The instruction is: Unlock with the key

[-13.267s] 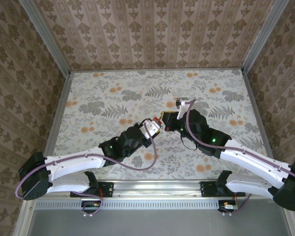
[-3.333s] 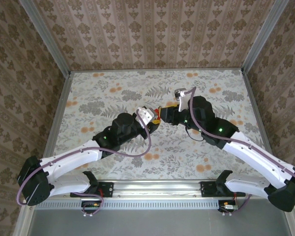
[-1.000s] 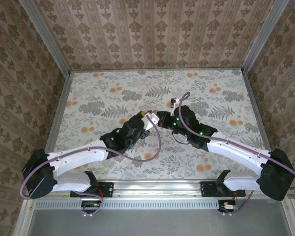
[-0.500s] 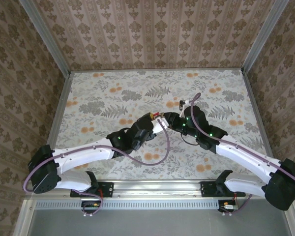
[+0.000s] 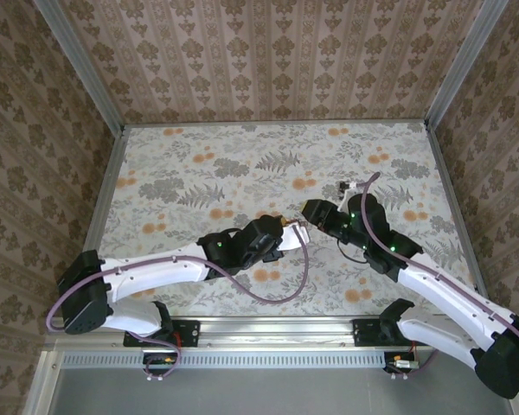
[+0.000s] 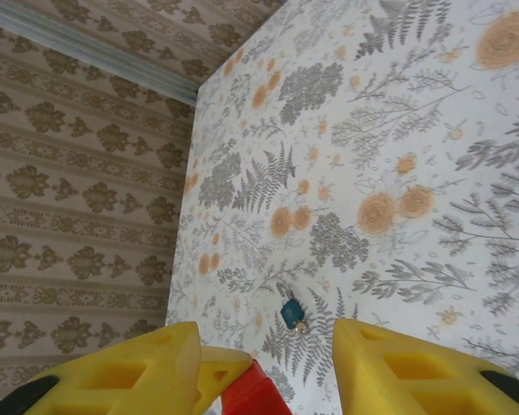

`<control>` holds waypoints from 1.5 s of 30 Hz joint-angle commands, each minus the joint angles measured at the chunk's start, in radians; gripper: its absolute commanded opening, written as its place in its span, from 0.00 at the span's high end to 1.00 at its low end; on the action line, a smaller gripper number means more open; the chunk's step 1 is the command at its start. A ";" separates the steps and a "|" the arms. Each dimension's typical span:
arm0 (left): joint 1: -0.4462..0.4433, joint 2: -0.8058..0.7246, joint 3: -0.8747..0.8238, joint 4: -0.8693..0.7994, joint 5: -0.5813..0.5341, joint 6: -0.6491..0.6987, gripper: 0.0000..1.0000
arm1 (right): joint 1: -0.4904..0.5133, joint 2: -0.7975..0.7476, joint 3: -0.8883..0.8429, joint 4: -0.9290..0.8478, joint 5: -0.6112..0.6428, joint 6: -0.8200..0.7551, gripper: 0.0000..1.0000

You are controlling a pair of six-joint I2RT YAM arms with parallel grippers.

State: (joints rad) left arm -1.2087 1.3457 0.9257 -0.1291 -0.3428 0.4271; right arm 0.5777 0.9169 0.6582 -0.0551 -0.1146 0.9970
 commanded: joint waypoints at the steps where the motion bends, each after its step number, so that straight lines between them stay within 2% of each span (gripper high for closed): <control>1: 0.004 0.014 0.040 -0.020 0.029 -0.011 0.78 | -0.007 -0.021 -0.037 -0.062 -0.042 -0.020 0.51; 5: 0.015 0.031 0.068 -0.057 0.059 -0.013 0.78 | -0.012 -0.003 -0.069 -0.053 -0.140 -0.058 0.42; 11: 0.044 0.044 0.116 -0.142 0.141 -0.035 0.78 | -0.022 -0.020 -0.135 0.014 -0.249 -0.083 0.36; 16: 0.060 0.061 0.165 -0.217 0.252 -0.065 0.75 | -0.038 -0.002 -0.141 0.038 -0.337 -0.158 0.36; 20: 0.063 0.091 0.199 -0.272 0.283 -0.068 0.75 | -0.042 -0.007 -0.160 0.119 -0.378 -0.159 0.36; 23: 0.063 0.104 0.211 -0.289 0.303 -0.070 0.75 | -0.044 0.012 -0.149 0.130 -0.416 -0.169 0.38; 26: 0.062 0.107 0.216 -0.296 0.310 -0.068 0.74 | -0.044 0.015 -0.149 0.130 -0.415 -0.172 0.46; 28: 0.063 0.113 0.229 -0.317 0.329 -0.070 0.74 | -0.045 0.016 -0.146 0.115 -0.410 -0.182 0.59; 30: 0.061 0.120 0.243 -0.342 0.331 -0.069 0.73 | -0.046 0.018 -0.145 0.117 -0.413 -0.180 0.67; 33: 0.059 0.121 0.247 -0.356 0.329 -0.070 0.73 | -0.045 0.033 -0.144 0.126 -0.423 -0.183 0.68; 38: 0.058 0.128 0.268 -0.391 0.343 -0.066 0.71 | -0.045 0.063 -0.142 0.141 -0.439 -0.187 0.63; 45: 0.058 0.145 0.294 -0.399 0.336 -0.062 0.65 | -0.045 0.060 -0.143 0.155 -0.421 -0.182 0.77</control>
State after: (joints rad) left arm -1.1446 1.4899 1.1843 -0.5308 -0.0219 0.3698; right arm 0.5301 0.9817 0.5129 0.0650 -0.5323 0.8158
